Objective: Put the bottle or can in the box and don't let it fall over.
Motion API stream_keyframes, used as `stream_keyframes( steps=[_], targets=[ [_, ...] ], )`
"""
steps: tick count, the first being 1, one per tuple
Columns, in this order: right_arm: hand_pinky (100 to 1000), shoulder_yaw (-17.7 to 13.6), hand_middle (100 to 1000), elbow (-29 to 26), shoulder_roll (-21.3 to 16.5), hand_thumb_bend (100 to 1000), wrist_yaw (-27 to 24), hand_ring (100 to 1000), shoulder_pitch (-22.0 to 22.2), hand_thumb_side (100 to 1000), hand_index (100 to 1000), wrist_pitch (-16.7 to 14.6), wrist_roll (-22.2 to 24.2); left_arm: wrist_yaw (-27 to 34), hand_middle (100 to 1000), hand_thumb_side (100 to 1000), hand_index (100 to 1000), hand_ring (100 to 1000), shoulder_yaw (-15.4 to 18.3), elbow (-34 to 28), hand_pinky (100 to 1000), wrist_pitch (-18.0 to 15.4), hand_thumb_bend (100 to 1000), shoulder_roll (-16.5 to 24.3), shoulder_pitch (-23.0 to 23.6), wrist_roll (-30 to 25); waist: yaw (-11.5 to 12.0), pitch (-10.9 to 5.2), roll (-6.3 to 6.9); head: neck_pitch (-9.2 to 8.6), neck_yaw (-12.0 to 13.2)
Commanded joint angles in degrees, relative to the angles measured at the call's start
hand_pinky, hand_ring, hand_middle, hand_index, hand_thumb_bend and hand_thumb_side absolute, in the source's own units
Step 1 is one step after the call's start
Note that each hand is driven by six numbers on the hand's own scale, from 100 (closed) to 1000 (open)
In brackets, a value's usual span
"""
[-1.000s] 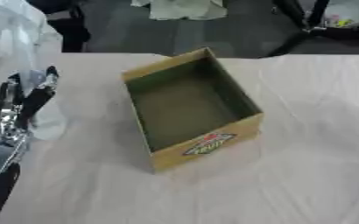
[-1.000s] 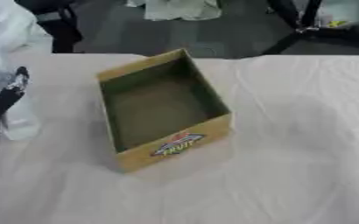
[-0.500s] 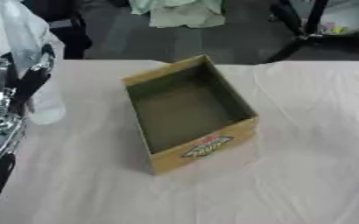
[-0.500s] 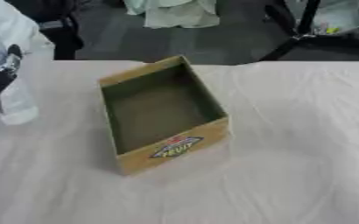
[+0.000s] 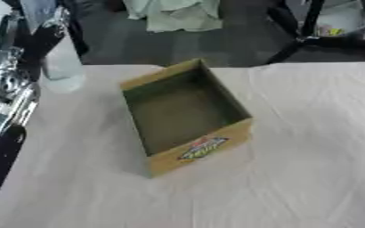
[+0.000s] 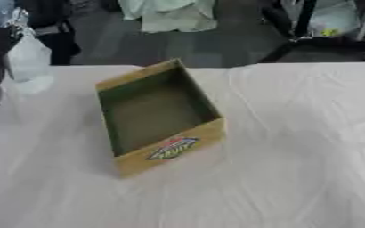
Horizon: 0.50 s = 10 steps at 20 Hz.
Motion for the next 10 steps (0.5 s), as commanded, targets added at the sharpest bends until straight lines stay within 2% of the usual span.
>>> stream_keyframes(
  steps=[1, 10],
  targets=[
    [882, -0.6, 799, -1.2, -1.9, 100, -0.5, 751, -0.6, 794, 850, -0.2, 0.2, 0.2, 100, 320, 114, 100, -0.9, -1.3, 100, 0.5, 100, -1.2, -2.5, -1.0, -0.2, -1.75, -0.01, 0.32, -0.2],
    [882, -0.2, 799, -1.3, -1.0, 100, -0.7, 751, -1.4, 795, 850, 0.1, 0.6, 0.2, 100, 343, 115, 100, -4.0, -0.6, 100, 0.8, 100, -8.9, -5.9, -3.4, -1.3, -1.77, 0.38, 0.10, -0.1]
  ],
)
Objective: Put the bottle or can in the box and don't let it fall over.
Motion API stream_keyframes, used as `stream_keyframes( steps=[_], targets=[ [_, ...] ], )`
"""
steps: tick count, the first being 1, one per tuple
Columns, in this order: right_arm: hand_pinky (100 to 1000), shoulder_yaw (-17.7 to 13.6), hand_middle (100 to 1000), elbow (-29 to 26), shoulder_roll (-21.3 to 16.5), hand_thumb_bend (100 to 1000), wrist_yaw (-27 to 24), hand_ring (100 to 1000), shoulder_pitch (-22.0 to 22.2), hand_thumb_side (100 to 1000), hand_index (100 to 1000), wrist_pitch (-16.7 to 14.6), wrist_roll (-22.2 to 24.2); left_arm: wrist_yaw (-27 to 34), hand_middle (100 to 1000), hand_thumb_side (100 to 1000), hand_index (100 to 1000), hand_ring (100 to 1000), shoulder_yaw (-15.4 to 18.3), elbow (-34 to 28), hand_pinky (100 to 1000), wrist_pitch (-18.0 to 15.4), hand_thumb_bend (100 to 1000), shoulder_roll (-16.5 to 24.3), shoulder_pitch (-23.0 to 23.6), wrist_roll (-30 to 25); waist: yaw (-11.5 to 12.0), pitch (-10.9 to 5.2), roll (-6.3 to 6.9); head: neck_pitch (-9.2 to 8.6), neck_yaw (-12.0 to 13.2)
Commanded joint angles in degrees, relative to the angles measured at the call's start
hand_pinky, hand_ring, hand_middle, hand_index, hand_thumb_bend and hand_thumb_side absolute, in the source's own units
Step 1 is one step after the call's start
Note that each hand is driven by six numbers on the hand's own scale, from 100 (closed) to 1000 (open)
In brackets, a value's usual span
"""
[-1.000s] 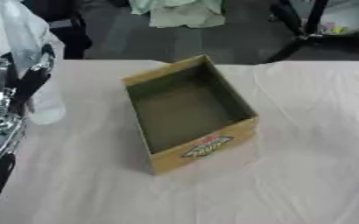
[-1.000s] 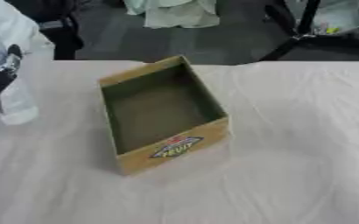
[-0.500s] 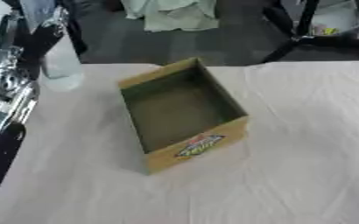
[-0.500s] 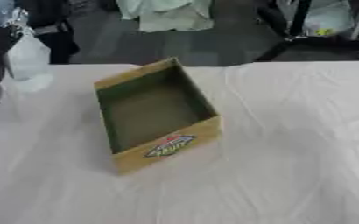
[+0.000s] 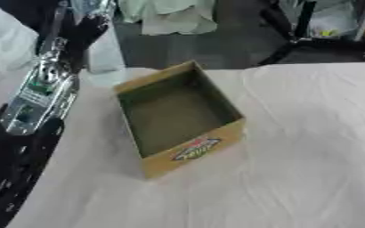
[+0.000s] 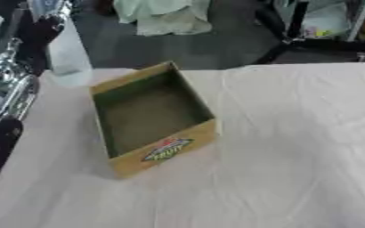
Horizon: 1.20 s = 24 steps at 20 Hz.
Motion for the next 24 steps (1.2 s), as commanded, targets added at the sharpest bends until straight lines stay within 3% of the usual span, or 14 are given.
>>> stream_keyframes(
  steps=[1, 4, 14, 19, 22, 24],
  targets=[
    [882, -0.2, 799, -1.3, -1.0, 100, -0.4, 751, -1.3, 796, 850, 0.0, 0.3, 0.4, 100, 349, 116, 100, -0.3, -0.5, 100, -0.4, 100, -1.6, -2.1, -0.5, -0.2, -1.64, -0.11, -0.33, 0.0],
    [883, -0.1, 799, -1.3, -0.7, 100, -0.4, 751, -1.4, 799, 849, 0.1, 0.4, 0.8, 100, 365, 115, 100, -1.3, -0.3, 173, -1.1, 100, -3.6, -2.2, -0.9, -0.5, -1.51, 0.01, -0.40, 0.1],
    [883, 0.2, 800, -1.4, 0.7, 100, -0.4, 751, -2.2, 809, 849, 0.4, 0.7, 1.3, 100, 417, 115, 100, -2.1, 4.9, 167, -6.4, 100, -7.6, -0.1, 0.1, -1.9, -0.45, 0.41, -1.17, 0.1],
    [883, 0.2, 800, -1.4, 0.9, 100, -0.3, 751, -2.3, 814, 849, 0.5, 0.8, -0.8, 100, 428, 114, 100, -2.9, 8.4, 239, -9.7, 100, -9.0, 1.3, 0.0, -2.2, 0.16, 0.54, -1.41, -0.1],
    [883, 0.3, 801, -1.4, 0.9, 100, -0.2, 751, -2.3, 816, 849, 0.5, 0.8, -2.8, 100, 388, 128, 100, -3.4, 10.7, 336, -10.8, 100, -9.4, 1.7, -0.6, -2.3, 0.30, 0.56, -1.47, -0.5],
    [883, 0.3, 801, -1.4, 0.9, 100, -0.2, 751, -2.3, 817, 849, 0.5, 0.8, -4.2, 102, 387, 154, 152, -3.6, 11.6, 455, -10.8, 101, -9.5, 2.0, -1.0, -2.2, 0.35, 0.53, -1.47, -0.7]
  ],
)
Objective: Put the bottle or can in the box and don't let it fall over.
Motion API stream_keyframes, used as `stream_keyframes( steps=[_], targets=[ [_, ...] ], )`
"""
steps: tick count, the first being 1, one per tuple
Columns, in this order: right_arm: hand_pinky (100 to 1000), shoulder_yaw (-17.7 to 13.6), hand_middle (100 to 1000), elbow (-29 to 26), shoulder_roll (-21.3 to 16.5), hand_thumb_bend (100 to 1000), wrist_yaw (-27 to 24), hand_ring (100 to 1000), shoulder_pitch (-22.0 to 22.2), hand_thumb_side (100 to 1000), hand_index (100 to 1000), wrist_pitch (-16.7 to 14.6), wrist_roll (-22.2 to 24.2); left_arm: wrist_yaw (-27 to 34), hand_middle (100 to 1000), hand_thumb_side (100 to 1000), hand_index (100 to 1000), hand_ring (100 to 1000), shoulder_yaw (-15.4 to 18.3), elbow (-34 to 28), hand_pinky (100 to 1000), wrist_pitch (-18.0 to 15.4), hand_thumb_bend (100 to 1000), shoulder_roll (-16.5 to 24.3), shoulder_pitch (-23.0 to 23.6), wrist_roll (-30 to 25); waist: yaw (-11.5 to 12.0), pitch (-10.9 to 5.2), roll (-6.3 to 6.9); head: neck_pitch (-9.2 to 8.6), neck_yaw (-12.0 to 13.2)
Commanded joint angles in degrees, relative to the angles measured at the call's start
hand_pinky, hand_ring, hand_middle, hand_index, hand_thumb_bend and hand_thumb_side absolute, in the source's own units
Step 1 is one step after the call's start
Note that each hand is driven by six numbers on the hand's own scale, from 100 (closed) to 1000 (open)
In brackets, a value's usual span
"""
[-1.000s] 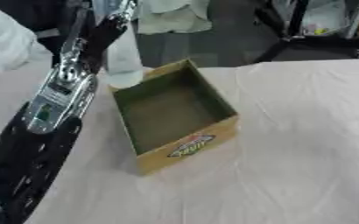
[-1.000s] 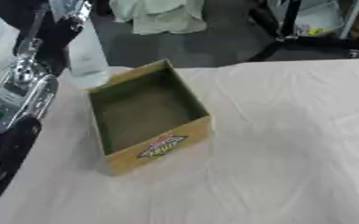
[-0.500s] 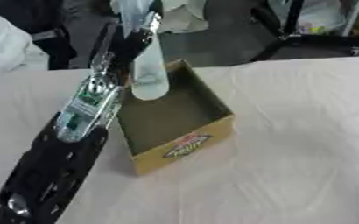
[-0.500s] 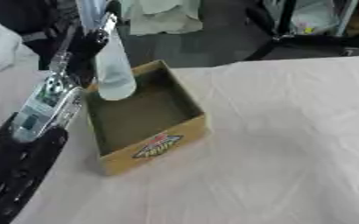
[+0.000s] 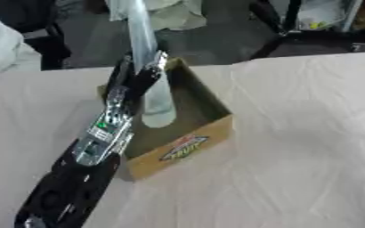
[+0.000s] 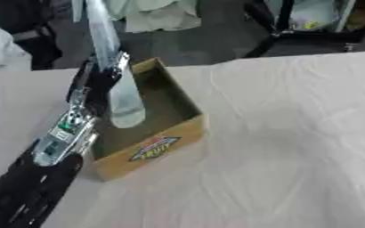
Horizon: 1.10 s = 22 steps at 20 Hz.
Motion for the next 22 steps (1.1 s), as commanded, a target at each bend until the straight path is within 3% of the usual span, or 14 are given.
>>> stream_keyframes(
  steps=[1, 3, 7, 9, 13, 14, 16, 18, 22],
  targets=[
    [883, -0.2, 801, -1.2, -1.2, 100, -0.2, 751, -0.9, 818, 849, -0.1, 0.1, -2.4, 128, 381, 164, 183, -0.1, 0.7, 493, -0.5, 115, 0.4, -0.6, -0.6, 0.0, -0.97, -0.34, -0.77, -0.3],
    [884, -0.2, 801, -1.2, -1.2, 100, -0.1, 751, -0.8, 819, 849, 0.0, 0.1, -4.0, 171, 387, 183, 239, -0.3, 1.3, 544, -0.5, 129, 0.4, -0.3, -0.9, 0.0, -0.93, -0.37, -0.77, -0.3],
    [884, -0.1, 801, -1.1, -1.1, 100, -0.1, 751, -0.8, 821, 848, 0.0, 0.1, -6.1, 184, 415, 180, 262, 0.0, 3.1, 590, -1.0, 157, 0.2, 0.1, -1.1, 0.1, -0.85, -0.52, -0.90, -0.3],
    [884, -0.1, 801, -1.1, -1.2, 100, -0.1, 751, -0.8, 821, 848, -0.1, 0.1, -6.9, 238, 430, 200, 341, 0.0, 3.9, 638, -1.3, 197, 0.2, 0.2, -1.2, 0.1, -0.81, -0.58, -0.82, -0.3],
    [884, -0.2, 801, -1.1, -1.4, 100, -0.1, 751, -0.7, 821, 848, -0.1, 0.1, -9.4, 699, 531, 660, 771, -0.1, 4.5, 937, -1.7, 389, 0.8, 0.5, -2.1, 0.3, -0.82, -0.65, -0.61, -0.3],
    [884, -0.2, 801, -1.1, -1.4, 100, -0.1, 751, -0.6, 821, 848, -0.1, 0.1, -10.3, 772, 562, 723, 838, -0.2, 4.5, 1000, -1.6, 423, 1.1, 0.6, -2.5, 0.4, -0.86, -0.65, -0.56, -0.3],
    [884, -0.2, 801, -1.1, -1.6, 100, 0.0, 751, -0.5, 820, 847, -0.1, 0.0, -12.1, 864, 624, 798, 946, -0.2, 4.4, 1000, -1.0, 495, 1.9, 0.8, -3.4, 0.6, -0.96, -0.64, -0.46, -0.4],
    [884, -0.3, 800, -1.1, -1.7, 100, -0.1, 750, -0.4, 820, 847, -0.2, 0.0, -13.9, 905, 652, 823, 977, 0.2, 3.9, 1000, -0.2, 523, 2.6, 1.0, -3.5, 0.8, -1.09, -0.65, -0.39, -0.5],
    [884, -0.4, 799, -1.1, -2.0, 100, -0.1, 749, -0.1, 818, 846, -0.2, -0.1, -15.8, 915, 617, 817, 983, 0.8, 2.2, 1000, 2.5, 475, 4.4, 1.7, -4.0, 1.2, -1.38, -0.68, -0.18, -0.9]
  ],
)
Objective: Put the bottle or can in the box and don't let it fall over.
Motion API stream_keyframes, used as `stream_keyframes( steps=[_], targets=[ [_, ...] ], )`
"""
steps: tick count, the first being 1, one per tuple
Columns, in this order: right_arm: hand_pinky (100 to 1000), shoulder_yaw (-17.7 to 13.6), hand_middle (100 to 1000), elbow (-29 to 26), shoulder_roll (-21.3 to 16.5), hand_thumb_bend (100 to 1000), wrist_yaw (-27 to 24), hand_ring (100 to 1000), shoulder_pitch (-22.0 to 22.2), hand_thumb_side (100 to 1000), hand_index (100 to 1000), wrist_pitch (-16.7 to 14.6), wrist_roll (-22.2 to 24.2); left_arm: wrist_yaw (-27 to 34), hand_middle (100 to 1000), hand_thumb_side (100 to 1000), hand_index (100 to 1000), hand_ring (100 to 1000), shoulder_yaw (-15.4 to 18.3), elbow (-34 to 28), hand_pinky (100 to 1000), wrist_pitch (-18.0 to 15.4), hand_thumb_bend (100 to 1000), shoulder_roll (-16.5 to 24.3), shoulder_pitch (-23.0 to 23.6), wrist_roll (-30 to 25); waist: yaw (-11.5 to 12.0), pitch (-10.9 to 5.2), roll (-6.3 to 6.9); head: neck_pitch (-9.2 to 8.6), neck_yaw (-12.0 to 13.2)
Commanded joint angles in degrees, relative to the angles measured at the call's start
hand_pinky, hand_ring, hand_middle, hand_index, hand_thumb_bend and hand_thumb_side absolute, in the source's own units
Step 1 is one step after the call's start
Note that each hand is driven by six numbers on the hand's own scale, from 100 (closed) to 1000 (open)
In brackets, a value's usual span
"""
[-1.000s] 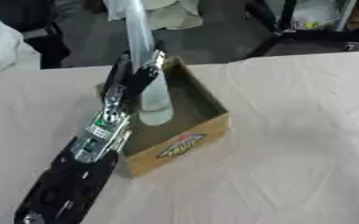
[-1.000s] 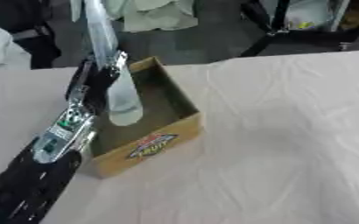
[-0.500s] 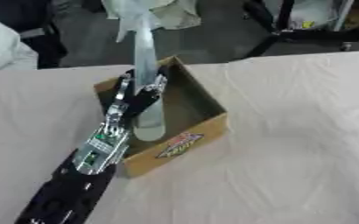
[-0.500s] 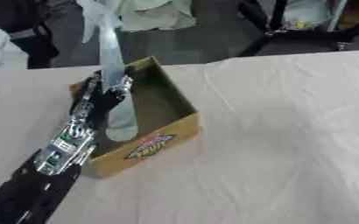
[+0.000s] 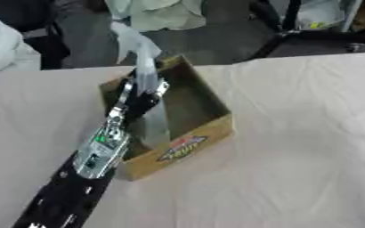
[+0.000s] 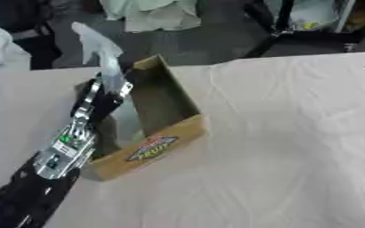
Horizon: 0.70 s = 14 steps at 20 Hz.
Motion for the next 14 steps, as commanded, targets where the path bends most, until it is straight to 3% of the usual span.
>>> stream_keyframes(
  steps=[1, 5, 11, 14],
  targets=[
    [884, -0.6, 799, -1.1, -2.0, 100, -0.2, 749, -0.4, 818, 846, -0.2, -0.2, -1.5, 912, 613, 814, 981, 0.8, -2.0, 1000, 2.5, 462, 2.8, 0.0, -0.8, 0.2, -1.70, -0.39, -0.15, -0.4],
    [884, -0.7, 799, -1.0, -2.1, 100, -0.2, 748, -0.2, 819, 845, -0.3, -0.3, -0.1, 903, 672, 807, 974, 1.9, -4.9, 1000, 5.4, 427, 3.8, 0.3, -1.7, 0.5, -1.87, -0.49, -0.16, -0.5],
    [884, -0.7, 799, -1.0, -2.0, 100, -0.3, 748, -0.1, 819, 845, -0.3, -0.3, 1.7, 902, 683, 807, 972, 2.1, -7.0, 1000, 6.7, 425, 4.2, 0.4, -2.1, 0.6, -1.90, -0.58, -0.24, -0.5],
    [884, -0.8, 799, -0.9, -2.3, 100, -0.2, 748, 0.2, 821, 845, -0.3, -0.4, 1.2, 908, 700, 811, 971, 1.7, -8.8, 1000, 7.5, 372, 6.0, 1.7, -3.3, 1.1, -1.98, -0.52, 0.16, -0.9]
  ],
)
